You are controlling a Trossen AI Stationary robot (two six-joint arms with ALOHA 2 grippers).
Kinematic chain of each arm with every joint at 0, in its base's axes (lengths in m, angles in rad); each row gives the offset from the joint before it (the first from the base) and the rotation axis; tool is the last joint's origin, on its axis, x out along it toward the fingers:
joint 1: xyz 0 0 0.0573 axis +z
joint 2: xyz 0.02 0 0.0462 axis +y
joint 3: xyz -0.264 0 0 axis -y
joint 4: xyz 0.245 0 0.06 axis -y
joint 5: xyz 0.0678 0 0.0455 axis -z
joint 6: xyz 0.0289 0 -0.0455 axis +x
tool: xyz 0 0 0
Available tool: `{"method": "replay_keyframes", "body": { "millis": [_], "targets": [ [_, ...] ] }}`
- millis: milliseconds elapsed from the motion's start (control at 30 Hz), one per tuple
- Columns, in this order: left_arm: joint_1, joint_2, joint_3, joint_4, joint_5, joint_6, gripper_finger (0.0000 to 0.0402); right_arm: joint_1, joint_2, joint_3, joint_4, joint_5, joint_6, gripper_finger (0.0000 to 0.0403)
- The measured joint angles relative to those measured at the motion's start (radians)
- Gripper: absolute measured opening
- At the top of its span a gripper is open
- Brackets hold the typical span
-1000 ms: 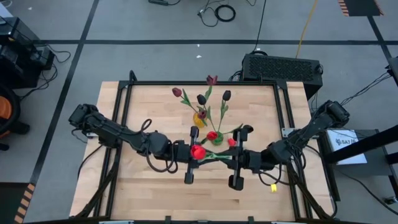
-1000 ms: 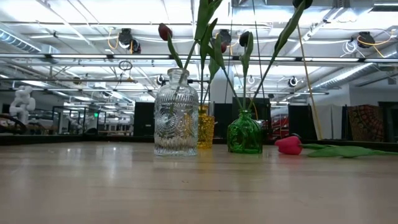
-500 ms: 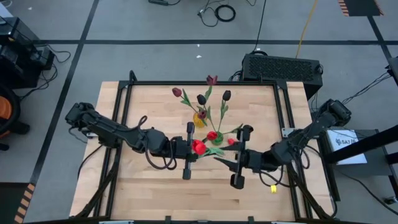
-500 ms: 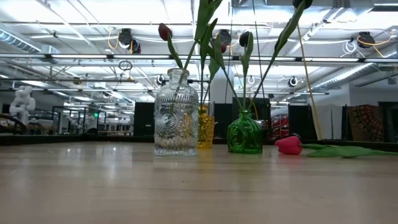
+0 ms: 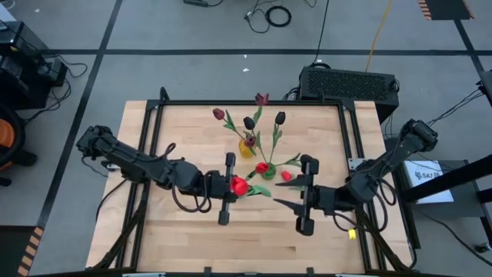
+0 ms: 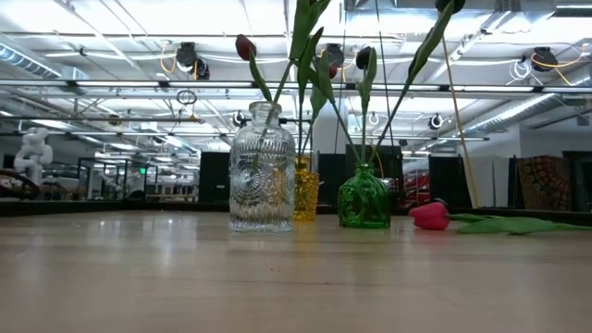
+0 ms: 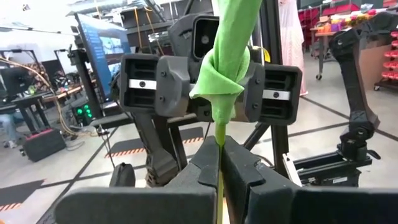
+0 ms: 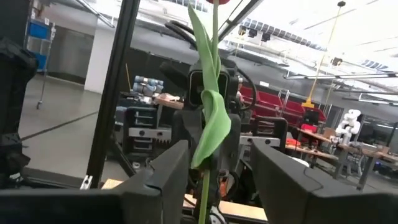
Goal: Sort flowers into vase by color
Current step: Put the top orange flower in the transparent flower vase
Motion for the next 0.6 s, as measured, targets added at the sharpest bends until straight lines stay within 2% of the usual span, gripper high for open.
{"method": "replay_keyframes", "body": {
  "millis": [167, 600],
  "targets": [
    [0.006, 0.000, 0.000, -0.003, -0.003, 0.000, 0.0005, 0.000, 0.000, 0.000, -0.020, -0.004, 0.006, 0.0146],
    [0.020, 0.015, 0.000, 0.001, -0.001, -0.027, 0.0005, -0.029, 0.000, 0.000, -0.046, -0.007, 0.006, 0.0143]
  ]
}}
